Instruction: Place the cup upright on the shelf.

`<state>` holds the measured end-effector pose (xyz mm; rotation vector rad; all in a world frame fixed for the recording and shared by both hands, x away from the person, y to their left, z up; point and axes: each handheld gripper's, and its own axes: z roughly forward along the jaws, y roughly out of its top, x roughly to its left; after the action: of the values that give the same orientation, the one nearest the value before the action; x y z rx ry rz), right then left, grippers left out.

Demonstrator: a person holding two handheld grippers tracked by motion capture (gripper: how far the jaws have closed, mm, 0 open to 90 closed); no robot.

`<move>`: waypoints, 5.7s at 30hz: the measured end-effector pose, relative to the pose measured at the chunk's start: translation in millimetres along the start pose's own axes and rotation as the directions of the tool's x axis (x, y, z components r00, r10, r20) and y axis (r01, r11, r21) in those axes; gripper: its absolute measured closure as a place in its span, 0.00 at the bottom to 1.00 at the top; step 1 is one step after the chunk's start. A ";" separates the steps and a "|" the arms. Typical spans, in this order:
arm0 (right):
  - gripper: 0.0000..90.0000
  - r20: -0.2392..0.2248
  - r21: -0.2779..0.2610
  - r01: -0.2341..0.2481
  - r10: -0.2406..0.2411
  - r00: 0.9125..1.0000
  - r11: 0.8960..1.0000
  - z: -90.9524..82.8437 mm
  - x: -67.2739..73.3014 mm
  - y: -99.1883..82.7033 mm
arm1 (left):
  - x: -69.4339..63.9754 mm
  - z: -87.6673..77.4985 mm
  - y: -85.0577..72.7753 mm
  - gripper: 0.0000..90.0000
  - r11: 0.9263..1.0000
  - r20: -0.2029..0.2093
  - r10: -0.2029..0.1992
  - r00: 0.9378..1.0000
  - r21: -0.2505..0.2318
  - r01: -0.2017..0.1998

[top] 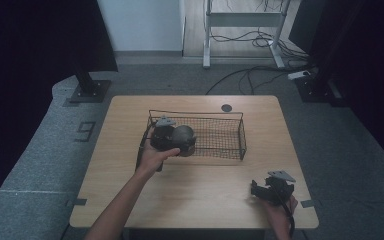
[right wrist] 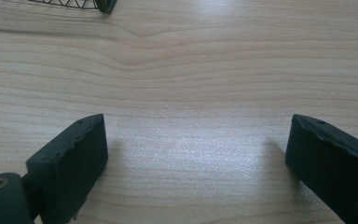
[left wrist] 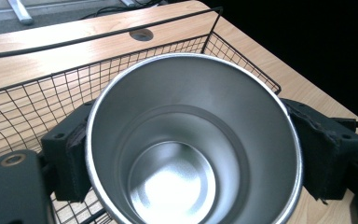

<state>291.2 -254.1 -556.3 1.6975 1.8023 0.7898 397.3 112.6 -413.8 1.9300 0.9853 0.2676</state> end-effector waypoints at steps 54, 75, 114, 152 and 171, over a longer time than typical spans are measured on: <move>0.07 -0.002 0.001 0.001 -0.001 1.000 1.000 -0.5 0.0 -0.2 | 31.4 44.2 25.9 0.16 0.999 -0.080 -0.034 0.996 0.039 0.037; 0.07 -0.002 0.001 0.001 -0.001 1.000 1.000 -0.5 0.0 -0.2 | 34.9 70.8 17.0 0.16 0.995 -0.081 -0.051 0.995 0.083 0.058; 0.07 -0.001 0.001 0.001 -0.001 1.000 1.000 -0.5 0.0 -0.2 | 40.6 101.2 -0.9 0.16 0.979 -0.123 -0.069 0.990 0.182 0.090; 0.07 -0.002 0.001 0.001 -0.001 1.000 1.000 -0.5 0.0 -0.2 | 39.2 85.8 -0.5 0.10 0.982 -0.137 -0.072 0.988 0.161 0.094; 0.07 -0.002 0.000 0.002 -0.002 1.000 1.000 -0.5 0.0 -0.2 | 23.9 26.1 1.5 0.13 0.999 -0.073 -0.021 0.997 0.039 0.024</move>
<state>290.7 -254.1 -556.1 1.6954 1.8056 0.7910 427.8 113.0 -431.7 1.9556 1.0668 0.3086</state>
